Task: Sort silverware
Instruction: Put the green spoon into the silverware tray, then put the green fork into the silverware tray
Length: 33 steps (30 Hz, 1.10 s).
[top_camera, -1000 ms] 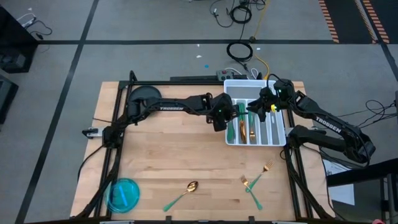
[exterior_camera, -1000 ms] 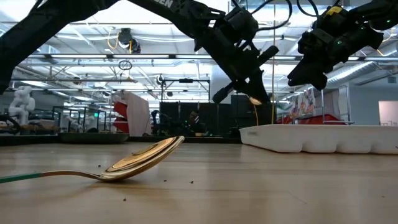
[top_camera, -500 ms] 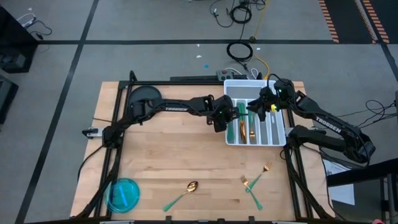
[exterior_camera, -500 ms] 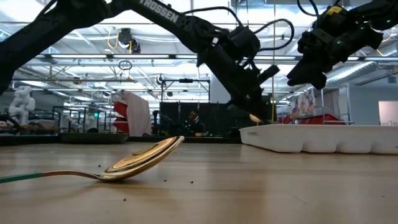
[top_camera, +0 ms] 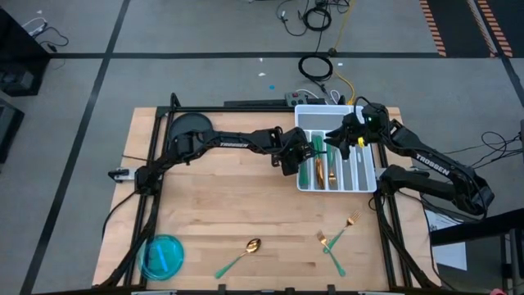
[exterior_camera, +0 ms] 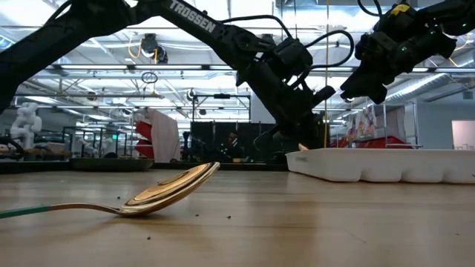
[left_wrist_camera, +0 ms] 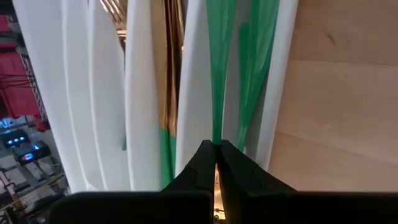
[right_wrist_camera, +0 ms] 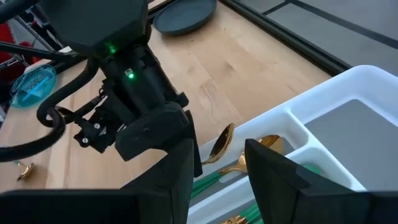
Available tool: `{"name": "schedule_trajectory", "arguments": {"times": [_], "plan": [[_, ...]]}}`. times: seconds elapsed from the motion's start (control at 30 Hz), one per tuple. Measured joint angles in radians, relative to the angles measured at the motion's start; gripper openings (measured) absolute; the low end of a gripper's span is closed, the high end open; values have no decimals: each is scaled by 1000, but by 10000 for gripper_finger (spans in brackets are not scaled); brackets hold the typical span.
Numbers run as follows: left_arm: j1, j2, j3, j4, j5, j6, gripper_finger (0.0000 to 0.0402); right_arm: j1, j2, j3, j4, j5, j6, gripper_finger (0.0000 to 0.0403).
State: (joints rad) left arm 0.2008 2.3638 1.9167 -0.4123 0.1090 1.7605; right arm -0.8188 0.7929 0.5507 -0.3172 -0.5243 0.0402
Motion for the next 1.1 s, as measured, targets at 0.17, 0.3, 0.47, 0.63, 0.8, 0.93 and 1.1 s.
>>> {"name": "schedule_trajectory", "arguments": {"times": [0.17, 0.3, 0.47, 0.63, 0.8, 0.93, 1.1], "plan": [[0, 0, 0, 0, 4, -1, 15, 0, 0, 0, -1, -6, 0, 139], [0, 0, 0, 6, 3, -2, 45, 0, 0, 0, -1, -6, -2, 139], [0, 0, 0, 17, -7, -57, 59, 0, 0, 0, -1, -6, -4, 139], [0, 0, 0, 17, -11, -62, 61, 0, 0, 0, -2, -6, -3, 139], [0, -12, 0, 44, -126, -131, 62, 0, -15, 0, -2, -6, -5, 140], [0, -105, 4, 48, -155, -239, 63, 0, -68, 0, -9, -7, 14, 140], [11, -280, 17, 29, -149, -532, 63, 5, -174, 0, -86, -27, 32, 140]]}}
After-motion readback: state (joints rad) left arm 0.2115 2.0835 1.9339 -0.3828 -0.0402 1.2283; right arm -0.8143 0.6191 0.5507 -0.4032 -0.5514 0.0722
